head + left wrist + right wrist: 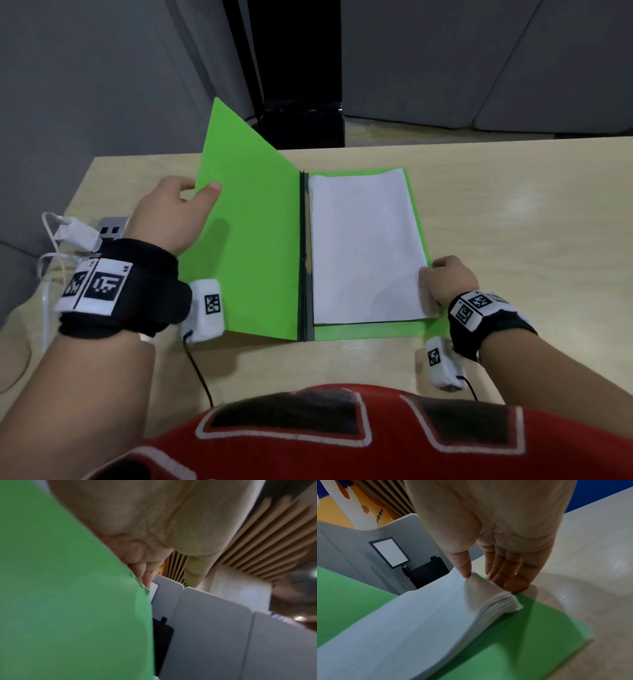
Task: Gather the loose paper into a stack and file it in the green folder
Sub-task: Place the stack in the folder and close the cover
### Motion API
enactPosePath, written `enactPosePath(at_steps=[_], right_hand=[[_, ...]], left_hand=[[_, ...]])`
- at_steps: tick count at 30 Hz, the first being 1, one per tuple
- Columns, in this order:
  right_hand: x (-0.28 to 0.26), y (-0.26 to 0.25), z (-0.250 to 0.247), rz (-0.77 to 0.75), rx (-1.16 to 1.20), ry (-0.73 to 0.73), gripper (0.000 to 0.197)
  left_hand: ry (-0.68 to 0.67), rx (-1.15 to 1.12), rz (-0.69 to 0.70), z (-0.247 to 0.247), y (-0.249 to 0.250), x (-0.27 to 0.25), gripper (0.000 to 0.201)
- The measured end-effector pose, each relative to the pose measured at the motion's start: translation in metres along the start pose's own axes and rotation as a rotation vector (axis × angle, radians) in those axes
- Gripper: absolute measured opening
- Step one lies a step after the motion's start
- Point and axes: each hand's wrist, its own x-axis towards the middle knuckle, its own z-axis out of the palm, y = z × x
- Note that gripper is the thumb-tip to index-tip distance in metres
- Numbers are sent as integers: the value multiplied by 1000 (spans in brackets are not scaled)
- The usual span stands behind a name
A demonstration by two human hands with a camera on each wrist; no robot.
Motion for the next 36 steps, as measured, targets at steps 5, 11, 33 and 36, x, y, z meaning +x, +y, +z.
enactPosePath(at_steps=[5, 11, 33, 36], right_hand=[[5, 19, -2, -20, -64, -21, 32], [6, 38, -12, -18, -71, -18, 32], [-17, 17, -11, -239, -24, -86, 56], [-14, 19, -7, -281, -96, -96, 63]], left_hand=[[-188, -357, 154, 4, 45, -54, 60], [-478, -590, 217, 33, 66, -82, 52], [-660, 309, 79, 159, 12, -35, 71], [-640, 399, 140, 163, 8, -31, 69]])
